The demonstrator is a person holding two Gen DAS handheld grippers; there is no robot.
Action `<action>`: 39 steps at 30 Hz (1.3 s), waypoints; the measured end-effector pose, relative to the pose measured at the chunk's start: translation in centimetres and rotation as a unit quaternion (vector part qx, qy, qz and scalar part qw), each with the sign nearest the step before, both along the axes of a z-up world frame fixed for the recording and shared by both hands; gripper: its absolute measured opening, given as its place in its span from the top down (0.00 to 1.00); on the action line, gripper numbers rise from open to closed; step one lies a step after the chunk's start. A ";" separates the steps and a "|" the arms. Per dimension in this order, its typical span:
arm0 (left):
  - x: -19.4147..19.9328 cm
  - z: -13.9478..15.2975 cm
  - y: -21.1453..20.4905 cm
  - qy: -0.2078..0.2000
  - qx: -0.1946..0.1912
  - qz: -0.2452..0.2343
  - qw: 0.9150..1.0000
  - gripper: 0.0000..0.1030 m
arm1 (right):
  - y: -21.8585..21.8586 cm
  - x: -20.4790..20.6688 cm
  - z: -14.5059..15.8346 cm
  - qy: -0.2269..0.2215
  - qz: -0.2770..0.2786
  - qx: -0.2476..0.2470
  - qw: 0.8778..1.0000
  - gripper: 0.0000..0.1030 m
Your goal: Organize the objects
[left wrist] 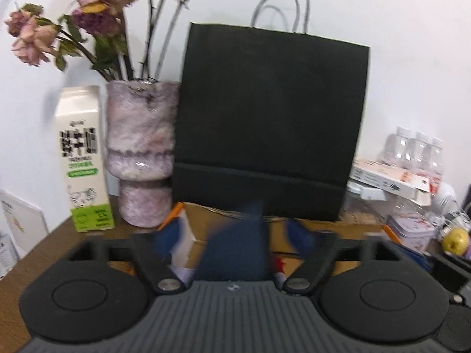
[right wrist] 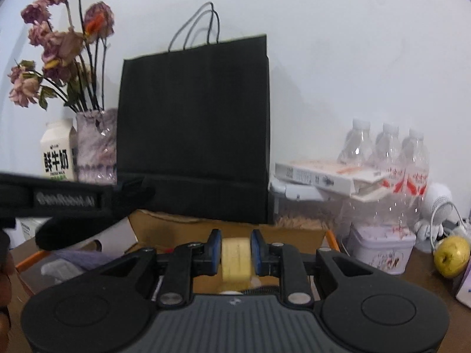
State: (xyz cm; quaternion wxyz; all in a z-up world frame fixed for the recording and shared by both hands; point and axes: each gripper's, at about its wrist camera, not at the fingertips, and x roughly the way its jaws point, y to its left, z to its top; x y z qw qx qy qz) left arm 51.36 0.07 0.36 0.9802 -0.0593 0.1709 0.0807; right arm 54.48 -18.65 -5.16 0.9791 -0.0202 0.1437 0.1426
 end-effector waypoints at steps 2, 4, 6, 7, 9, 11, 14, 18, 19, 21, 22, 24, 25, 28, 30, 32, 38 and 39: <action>-0.4 0.2 0.4 -0.016 -0.006 0.009 1.000 0.00 | -0.2 0.1 -0.2 0.009 -0.003 0.005 1.000 0.24; -0.5 0.3 0.7 -0.015 -0.011 0.008 1.000 0.00 | -0.3 -0.2 -0.2 0.001 -0.007 0.010 1.000 0.05; -0.5 0.3 1.0 -0.014 -0.011 0.014 1.000 0.00 | -0.4 -0.4 -0.1 -0.004 -0.010 0.010 1.000 0.05; -0.5 0.3 1.0 -0.015 -0.011 0.017 1.000 0.00 | -0.4 -0.5 0.0 -0.006 -0.008 0.013 1.000 0.04; -0.5 0.3 1.2 -0.015 -0.010 0.019 1.000 0.00 | -0.4 -0.6 0.1 -0.008 -0.007 0.012 1.000 0.02; -0.6 0.3 1.3 -0.017 -0.009 0.021 1.000 0.00 | -0.3 -0.6 0.1 -0.005 -0.006 0.011 1.000 0.02; -0.8 0.4 1.4 -0.018 -0.007 0.021 1.000 0.00 | -0.3 -0.6 0.1 -0.002 -0.007 0.010 1.000 0.01; -1.5 0.6 1.5 -0.025 -0.003 0.018 1.000 0.00 | -0.4 -0.8 0.4 0.001 -0.008 0.012 1.000 0.00; -1.8 0.7 1.5 -0.028 -0.003 0.017 0.999 0.00 | -0.4 -0.9 0.5 0.001 -0.007 0.012 1.000 0.00; -2.2 0.8 1.6 -0.032 -0.002 0.016 0.999 0.00 | -0.5 -1.0 0.6 0.004 -0.008 0.012 1.000 0.00; -2.5 0.9 1.7 -0.035 -0.002 0.015 0.999 0.00 | -0.5 -1.1 0.6 0.006 -0.008 0.014 1.000 0.00; -3.1 1.0 1.8 -0.039 0.000 0.013 0.999 0.00 | -0.6 -1.3 0.8 0.012 -0.004 0.018 1.000 0.00; -3.4 0.9 1.9 -0.040 0.003 0.012 0.999 0.00 | -0.7 -1.4 0.8 0.014 -0.001 0.019 1.000 0.00; -4.5 0.9 2.1 -0.042 0.007 0.010 0.999 0.00 | -0.9 -2.2 1.0 0.016 0.000 0.018 1.000 0.00; -5.4 0.8 2.2 -0.042 0.012 0.008 0.999 0.00 | -1.1 -2.9 1.2 0.018 0.002 0.019 1.000 0.00; -6.5 0.6 2.2 -0.040 0.018 0.005 0.999 0.00 | -1.4 -3.7 1.4 0.021 0.006 0.020 1.000 0.00; -10.1 0.3 1.9 -0.031 0.037 -0.014 0.999 0.00 | -2.2 -7.0 1.9 0.019 0.015 0.014 1.000 0.00; -10.8 0.3 1.8 -0.031 0.038 -0.016 0.999 0.00 | -2.3 -7.7 2.0 0.019 0.014 0.014 1.000 0.00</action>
